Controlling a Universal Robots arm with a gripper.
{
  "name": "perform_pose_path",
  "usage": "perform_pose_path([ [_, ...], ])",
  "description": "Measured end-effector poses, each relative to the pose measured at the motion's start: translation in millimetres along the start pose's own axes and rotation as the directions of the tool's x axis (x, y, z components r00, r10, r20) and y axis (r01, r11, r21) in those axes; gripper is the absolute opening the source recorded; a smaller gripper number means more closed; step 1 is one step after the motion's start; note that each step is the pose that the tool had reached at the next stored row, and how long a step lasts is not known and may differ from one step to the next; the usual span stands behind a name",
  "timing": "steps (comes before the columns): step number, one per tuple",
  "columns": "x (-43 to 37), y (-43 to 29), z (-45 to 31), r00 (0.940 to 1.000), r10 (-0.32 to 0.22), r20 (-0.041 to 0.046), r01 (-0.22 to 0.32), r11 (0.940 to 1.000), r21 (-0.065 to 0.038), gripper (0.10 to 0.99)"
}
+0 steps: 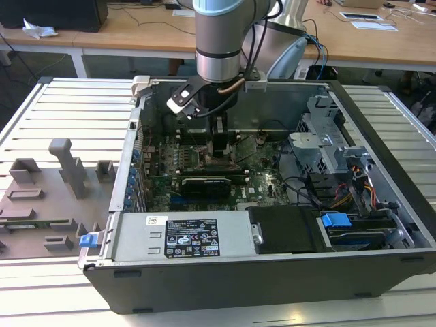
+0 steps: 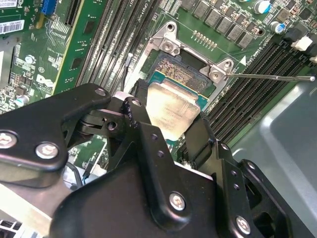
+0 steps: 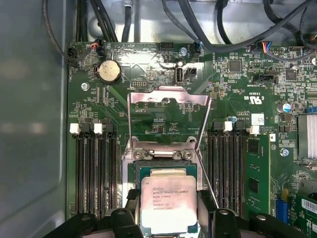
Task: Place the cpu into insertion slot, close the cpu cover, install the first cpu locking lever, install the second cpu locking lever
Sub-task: 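Place the cpu into insertion slot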
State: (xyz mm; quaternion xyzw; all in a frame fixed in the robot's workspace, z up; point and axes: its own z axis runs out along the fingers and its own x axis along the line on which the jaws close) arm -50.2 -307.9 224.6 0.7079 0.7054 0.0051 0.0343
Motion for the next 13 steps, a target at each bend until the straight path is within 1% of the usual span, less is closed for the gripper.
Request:
perform_pose_path([
  [2, 0.3, -0.2, 4.3, 1.0000, 0.000, 0.0000, 0.000, 1.0000, 0.000, 0.545],
  [6, 0.8, -0.4, 7.2, 1.0000, 0.000, -0.0001, 0.000, 1.0000, 0.000, 0.545],
  [10, 1.0, -0.9, 13.3, 1.0000, 0.000, -0.0001, 0.000, 1.0000, 0.000, 0.545],
  [13, 1.1, -1.1, 15.5, 1.0000, 0.000, 0.0000, 0.000, 1.0000, 0.000, 0.545],
])
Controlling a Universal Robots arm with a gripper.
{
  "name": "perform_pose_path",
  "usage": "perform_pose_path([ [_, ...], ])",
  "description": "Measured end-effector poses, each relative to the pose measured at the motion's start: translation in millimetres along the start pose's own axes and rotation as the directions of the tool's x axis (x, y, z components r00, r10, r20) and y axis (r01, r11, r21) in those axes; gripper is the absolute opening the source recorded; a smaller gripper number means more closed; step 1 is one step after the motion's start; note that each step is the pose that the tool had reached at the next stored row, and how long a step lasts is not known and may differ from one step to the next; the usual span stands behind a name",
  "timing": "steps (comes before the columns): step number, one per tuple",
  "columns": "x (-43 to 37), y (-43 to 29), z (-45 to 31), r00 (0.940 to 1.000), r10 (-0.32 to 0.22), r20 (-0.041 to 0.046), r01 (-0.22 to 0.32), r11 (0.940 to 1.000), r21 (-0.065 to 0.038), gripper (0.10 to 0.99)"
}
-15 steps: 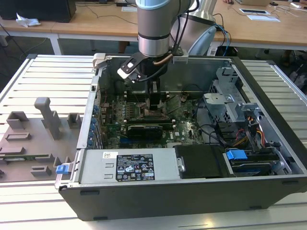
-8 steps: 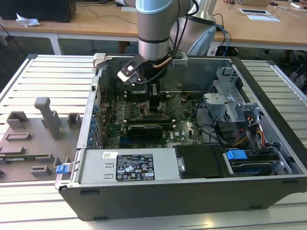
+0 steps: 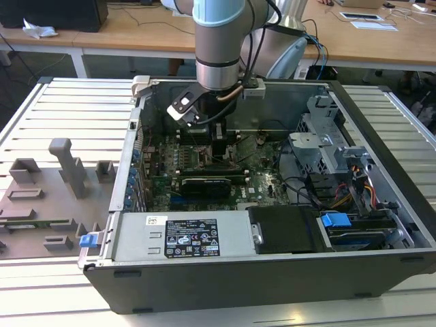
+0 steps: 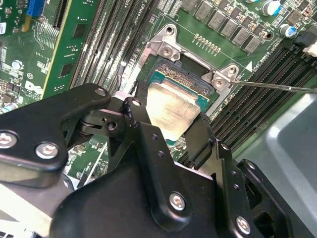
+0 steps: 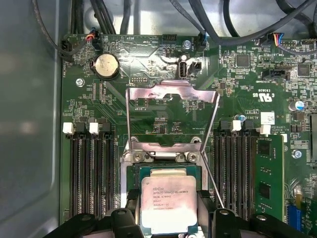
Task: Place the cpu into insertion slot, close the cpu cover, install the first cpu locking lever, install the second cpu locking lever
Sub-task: 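Place the cpu into insertion slot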
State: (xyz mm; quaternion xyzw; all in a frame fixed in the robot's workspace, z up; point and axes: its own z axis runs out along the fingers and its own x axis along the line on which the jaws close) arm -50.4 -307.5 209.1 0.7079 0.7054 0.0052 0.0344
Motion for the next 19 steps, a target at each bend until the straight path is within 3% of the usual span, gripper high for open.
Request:
perform_pose_path([
  [19, 0.4, -0.8, 12.5, 1.0000, 0.000, 0.0005, 0.000, 1.0000, 0.000, 0.545],
])
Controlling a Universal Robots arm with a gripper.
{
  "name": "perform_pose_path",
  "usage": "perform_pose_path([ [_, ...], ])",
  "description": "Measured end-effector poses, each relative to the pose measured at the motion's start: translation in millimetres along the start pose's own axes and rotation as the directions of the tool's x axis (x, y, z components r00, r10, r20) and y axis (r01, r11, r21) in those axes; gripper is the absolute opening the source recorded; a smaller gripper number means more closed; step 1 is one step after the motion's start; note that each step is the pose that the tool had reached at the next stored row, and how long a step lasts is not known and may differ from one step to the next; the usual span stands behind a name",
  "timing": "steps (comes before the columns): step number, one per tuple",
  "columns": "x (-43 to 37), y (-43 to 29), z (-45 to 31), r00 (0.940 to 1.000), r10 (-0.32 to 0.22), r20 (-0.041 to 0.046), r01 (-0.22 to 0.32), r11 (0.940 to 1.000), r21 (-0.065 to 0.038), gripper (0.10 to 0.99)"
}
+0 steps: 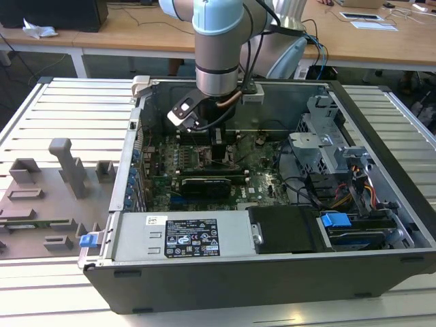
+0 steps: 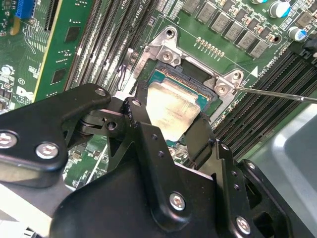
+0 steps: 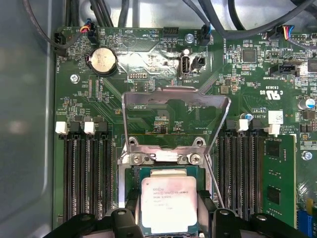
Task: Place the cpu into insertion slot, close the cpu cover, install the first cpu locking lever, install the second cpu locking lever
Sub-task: 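Place the cpu into insertion slot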
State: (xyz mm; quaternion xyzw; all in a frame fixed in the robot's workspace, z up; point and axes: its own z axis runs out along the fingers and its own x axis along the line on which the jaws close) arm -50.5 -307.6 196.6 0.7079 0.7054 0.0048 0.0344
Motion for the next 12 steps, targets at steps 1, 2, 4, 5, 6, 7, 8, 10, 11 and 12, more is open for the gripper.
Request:
perform_pose_path([
  [1, 0.1, 0.0, 0.7, 1.0000, 0.000, -0.0003, 0.000, 1.0000, 0.000, 0.545],
  [2, 0.1, 0.0, 1.0, 1.0000, 0.000, -0.0002, 0.000, 1.0000, 0.000, 0.545],
  [4, 0.1, -0.1, 1.6, 1.0000, 0.000, -0.0001, 0.000, 1.0000, 0.000, 0.545],
  [5, 0.1, -0.1, 2.1, 1.0000, 0.000, -0.0003, 0.000, 1.0000, 0.000, 0.545],
  [6, 0.1, -0.1, 2.1, 1.0000, 0.000, -0.0003, 0.000, 1.0000, 0.000, 0.545],
  [7, 0.1, -0.1, 2.1, 1.0000, 0.000, -0.0002, 0.000, 1.0000, 0.000, 0.545],
  [8, 0.1, -0.1, 2.1, 1.0000, 0.000, -0.0002, 0.000, 1.0000, 0.000, 0.545],
  [10, 0.2, -0.4, 0.7, 1.0000, 0.000, 0.0015, 0.000, 1.0000, -0.002, 0.545],
  [11, 0.3, -0.5, 0.1, 1.0000, 0.000, 0.0020, 0.000, 1.0000, -0.003, 0.545],
  [12, 0.3, -1.0, 0.0, 1.0000, 0.000, 0.0024, 0.000, 1.0000, -0.004, 0.545],
])
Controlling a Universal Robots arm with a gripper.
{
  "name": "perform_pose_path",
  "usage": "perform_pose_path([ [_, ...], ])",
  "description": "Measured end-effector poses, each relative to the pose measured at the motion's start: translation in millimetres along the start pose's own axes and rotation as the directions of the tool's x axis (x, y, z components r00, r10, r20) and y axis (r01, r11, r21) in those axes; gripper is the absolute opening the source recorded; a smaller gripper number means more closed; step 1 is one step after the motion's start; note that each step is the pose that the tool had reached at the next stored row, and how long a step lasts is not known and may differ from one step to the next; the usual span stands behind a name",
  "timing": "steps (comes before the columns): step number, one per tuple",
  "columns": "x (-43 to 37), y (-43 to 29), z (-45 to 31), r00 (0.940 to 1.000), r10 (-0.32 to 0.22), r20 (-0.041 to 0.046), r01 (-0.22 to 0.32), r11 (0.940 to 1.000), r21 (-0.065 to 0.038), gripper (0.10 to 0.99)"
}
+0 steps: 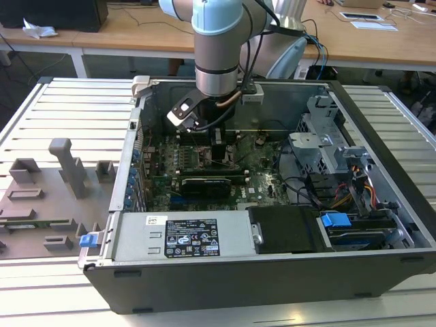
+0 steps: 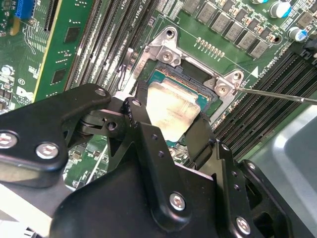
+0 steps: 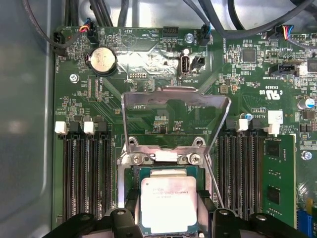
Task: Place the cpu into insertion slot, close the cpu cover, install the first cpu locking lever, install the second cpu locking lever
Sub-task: 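Place the cpu into insertion slot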
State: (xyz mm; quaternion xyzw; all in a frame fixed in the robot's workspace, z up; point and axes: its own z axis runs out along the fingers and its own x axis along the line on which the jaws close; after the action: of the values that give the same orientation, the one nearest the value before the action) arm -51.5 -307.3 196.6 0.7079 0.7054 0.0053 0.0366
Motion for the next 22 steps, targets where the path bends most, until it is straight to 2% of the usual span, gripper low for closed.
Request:
perform_pose_path([
  [5, -0.3, -2.2, -3.0, 1.0000, 0.000, 0.0037, 0.000, 1.0000, -0.003, 0.545],
  [19, -0.2, -1.0, -0.1, 1.0000, 0.000, 0.0036, 0.000, 1.0000, -0.003, 0.545],
  [22, 1.9, -1.3, -0.2, 1.0000, 0.000, 0.0032, 0.000, 1.0000, -0.003, 0.545],
])
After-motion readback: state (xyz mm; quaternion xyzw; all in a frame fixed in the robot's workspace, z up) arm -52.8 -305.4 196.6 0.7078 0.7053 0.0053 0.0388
